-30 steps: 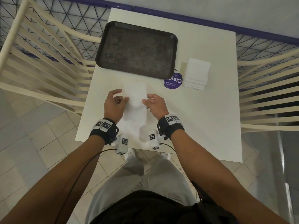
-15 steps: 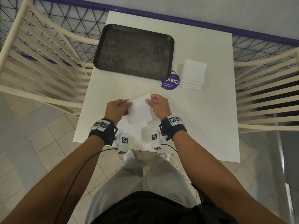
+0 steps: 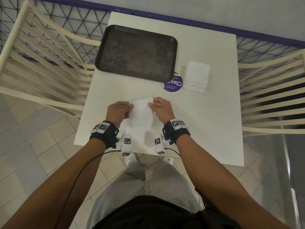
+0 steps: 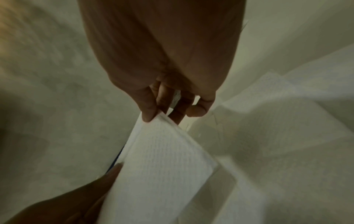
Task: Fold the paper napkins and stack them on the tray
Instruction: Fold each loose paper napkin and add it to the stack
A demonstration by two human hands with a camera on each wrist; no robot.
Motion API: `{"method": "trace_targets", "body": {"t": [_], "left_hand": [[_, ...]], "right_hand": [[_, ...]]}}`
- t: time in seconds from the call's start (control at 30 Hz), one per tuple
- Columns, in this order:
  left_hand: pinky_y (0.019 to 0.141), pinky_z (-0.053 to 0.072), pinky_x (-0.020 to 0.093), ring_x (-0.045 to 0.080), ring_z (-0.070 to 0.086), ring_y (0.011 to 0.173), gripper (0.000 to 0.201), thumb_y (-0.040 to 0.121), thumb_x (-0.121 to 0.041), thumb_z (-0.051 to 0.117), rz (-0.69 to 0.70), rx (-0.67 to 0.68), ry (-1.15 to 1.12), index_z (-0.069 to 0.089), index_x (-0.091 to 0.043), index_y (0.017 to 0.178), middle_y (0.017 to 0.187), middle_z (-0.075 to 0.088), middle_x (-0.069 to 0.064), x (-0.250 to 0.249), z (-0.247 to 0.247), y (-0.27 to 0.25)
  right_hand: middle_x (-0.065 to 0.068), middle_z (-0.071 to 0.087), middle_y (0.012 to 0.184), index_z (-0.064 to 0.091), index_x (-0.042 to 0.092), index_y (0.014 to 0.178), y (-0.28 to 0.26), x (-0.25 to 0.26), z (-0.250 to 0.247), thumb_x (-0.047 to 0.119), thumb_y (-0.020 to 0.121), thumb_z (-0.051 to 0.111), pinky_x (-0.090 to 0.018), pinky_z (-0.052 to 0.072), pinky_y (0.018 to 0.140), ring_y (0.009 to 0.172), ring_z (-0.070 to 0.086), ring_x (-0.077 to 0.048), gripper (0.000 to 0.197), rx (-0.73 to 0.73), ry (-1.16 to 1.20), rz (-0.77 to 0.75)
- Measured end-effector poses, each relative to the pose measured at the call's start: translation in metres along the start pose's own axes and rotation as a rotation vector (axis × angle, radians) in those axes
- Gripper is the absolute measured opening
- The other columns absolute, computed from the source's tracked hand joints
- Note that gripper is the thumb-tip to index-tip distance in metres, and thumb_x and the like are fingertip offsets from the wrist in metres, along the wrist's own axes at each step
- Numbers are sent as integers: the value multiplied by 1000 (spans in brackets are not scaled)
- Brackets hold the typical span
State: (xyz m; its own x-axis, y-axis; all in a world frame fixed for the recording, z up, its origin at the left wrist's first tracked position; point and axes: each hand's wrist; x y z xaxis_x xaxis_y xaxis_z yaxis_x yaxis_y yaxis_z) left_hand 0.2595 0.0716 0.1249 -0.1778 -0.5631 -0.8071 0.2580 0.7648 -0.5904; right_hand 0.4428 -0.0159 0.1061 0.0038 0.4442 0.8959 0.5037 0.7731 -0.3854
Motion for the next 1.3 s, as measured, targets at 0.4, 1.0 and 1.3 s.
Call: {"method": "trace_targets", "body": {"t": [0.4,1.0,1.3], "left_hand": [[77,57,38,27,63,79,16,90,6,65,59,33,-40,71,-8,89,89,70,15,2,-3,-4],[87,61,36,24,74,94,20,90,-8,75,183,12,77,79,-15,108,99,79,11,5,-6,2],[87,60,35,13,72,85,11,92,-15,75,364,10,358,81,-24,94,88,79,-7,3,0,-1]], "right_hand": [[-4,70,82,74,2,104,-6,5,-2,-10,86,60,-11,42,55,58,58,4,26,49,-29,-98],[11,75,96,77,24,96,-4,14,0,22,89,70,-23,49,72,86,67,-7,11,33,12,-25],[15,73,87,77,34,87,-1,21,22,53,75,75,-37,55,82,85,64,-3,22,70,-354,-254]]}}
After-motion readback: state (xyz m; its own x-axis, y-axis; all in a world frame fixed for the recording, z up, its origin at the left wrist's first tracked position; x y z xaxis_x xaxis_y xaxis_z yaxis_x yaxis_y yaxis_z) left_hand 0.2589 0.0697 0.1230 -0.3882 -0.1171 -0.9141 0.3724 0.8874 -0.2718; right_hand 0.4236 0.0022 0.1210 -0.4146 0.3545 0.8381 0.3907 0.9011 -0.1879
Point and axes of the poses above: each hand's wrist, its own y-axis towards the middle knuckle, its own z-axis out of the palm, x = y × z
